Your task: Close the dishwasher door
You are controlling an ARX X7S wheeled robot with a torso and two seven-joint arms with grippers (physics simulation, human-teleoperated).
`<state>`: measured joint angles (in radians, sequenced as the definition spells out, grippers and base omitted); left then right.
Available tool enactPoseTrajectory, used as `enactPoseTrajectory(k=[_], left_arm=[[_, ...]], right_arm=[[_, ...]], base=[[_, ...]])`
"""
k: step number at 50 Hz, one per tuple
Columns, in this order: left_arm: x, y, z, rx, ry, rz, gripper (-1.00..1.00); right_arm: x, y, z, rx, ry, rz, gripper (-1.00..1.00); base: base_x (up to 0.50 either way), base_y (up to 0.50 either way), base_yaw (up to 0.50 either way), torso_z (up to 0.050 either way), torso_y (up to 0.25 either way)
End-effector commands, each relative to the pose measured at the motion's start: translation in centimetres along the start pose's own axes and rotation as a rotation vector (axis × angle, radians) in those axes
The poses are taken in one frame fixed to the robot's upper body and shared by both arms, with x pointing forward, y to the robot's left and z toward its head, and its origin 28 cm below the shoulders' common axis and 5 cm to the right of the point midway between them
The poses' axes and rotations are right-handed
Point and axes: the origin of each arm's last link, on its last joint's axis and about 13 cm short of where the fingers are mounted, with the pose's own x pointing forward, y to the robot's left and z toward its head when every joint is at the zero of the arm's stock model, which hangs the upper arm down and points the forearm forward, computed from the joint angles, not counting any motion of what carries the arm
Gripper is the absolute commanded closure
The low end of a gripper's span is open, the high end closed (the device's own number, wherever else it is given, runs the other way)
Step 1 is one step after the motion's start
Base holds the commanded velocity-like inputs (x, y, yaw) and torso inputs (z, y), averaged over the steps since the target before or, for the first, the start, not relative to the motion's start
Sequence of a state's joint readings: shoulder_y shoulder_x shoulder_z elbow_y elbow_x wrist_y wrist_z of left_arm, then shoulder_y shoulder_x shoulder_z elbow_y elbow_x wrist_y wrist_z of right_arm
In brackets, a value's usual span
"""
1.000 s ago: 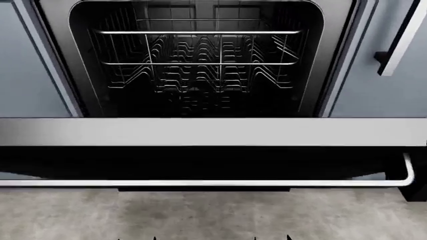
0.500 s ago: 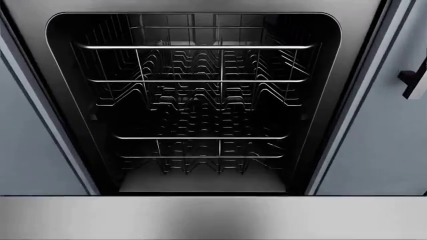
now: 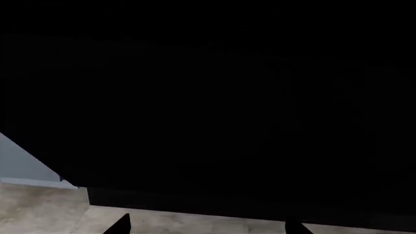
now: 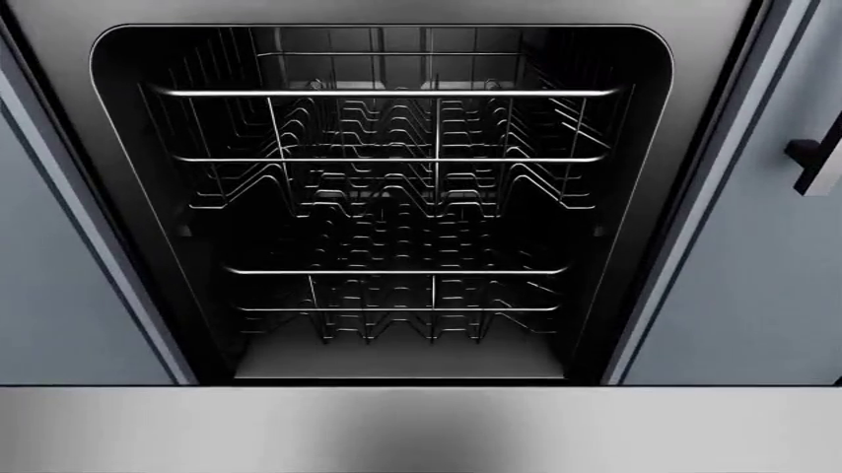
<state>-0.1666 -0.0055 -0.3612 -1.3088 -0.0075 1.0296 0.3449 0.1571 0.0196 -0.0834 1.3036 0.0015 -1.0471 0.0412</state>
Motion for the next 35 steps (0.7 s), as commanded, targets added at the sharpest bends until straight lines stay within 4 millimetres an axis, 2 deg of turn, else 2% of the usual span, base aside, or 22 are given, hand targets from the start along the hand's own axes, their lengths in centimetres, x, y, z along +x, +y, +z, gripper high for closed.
enactPoseTrajectory(k=[1,35], left_arm=[[0.0,-0.02,0.02,0.01,-0.001,0.0,-1.0],[0.6,0.09,0.43,0.036,-0.025,-0.018,-1.0]], right_arm=[[-0.06,0.0,-0.05,0.001,0.004,-0.005,-1.0],[0.13,0.01,0.26,0.002,-0.026,-0.035,-1.0]], base=[[0.0,0.0,0.0,0.0,0.0],[0.0,0.0,0.0,0.0,0.0]])
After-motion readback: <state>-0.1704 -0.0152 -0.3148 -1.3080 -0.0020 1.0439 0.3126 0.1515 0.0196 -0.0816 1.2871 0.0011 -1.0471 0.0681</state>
